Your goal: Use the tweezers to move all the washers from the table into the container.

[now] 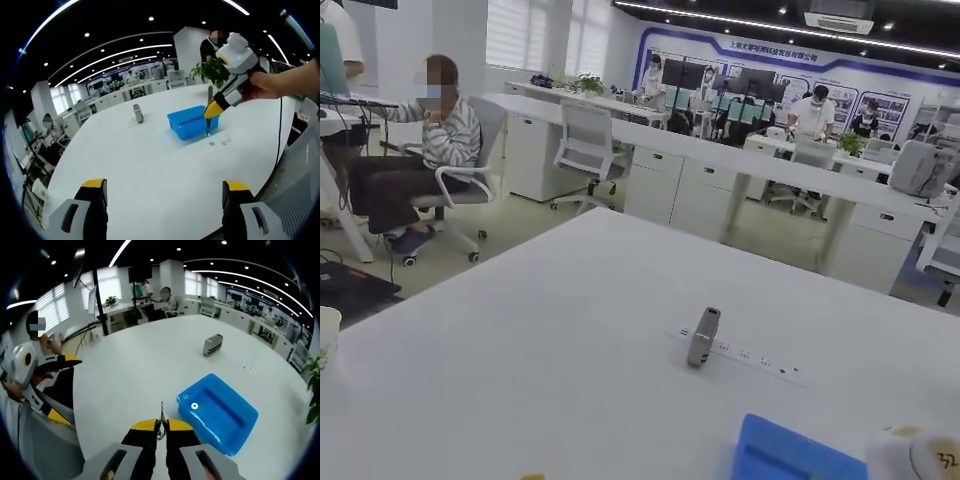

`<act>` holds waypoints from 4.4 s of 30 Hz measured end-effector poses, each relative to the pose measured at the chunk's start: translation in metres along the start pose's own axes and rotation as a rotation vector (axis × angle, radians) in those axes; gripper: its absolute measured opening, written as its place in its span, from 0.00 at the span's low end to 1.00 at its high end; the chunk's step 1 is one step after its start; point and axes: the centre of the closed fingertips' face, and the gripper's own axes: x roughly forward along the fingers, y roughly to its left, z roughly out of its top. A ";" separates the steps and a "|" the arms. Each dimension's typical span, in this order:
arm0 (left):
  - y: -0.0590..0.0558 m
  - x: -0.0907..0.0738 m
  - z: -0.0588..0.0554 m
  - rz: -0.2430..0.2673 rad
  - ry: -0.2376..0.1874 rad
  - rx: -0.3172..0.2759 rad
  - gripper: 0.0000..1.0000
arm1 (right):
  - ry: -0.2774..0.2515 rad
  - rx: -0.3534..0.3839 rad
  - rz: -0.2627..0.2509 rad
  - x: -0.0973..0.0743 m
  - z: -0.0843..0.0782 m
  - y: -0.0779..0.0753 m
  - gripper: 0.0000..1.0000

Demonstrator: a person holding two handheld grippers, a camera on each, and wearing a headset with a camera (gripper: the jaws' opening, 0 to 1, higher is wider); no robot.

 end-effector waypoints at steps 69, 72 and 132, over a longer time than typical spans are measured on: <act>0.000 0.005 -0.015 -0.004 0.091 0.018 0.97 | 0.009 0.093 -0.173 0.046 0.015 -0.097 0.02; -0.001 0.005 -0.015 -0.006 0.090 0.020 0.97 | 0.023 0.103 -0.185 0.050 0.009 -0.097 0.02; 0.000 0.003 -0.014 -0.005 0.079 0.014 0.96 | -0.146 0.166 -0.243 -0.011 0.039 -0.087 0.03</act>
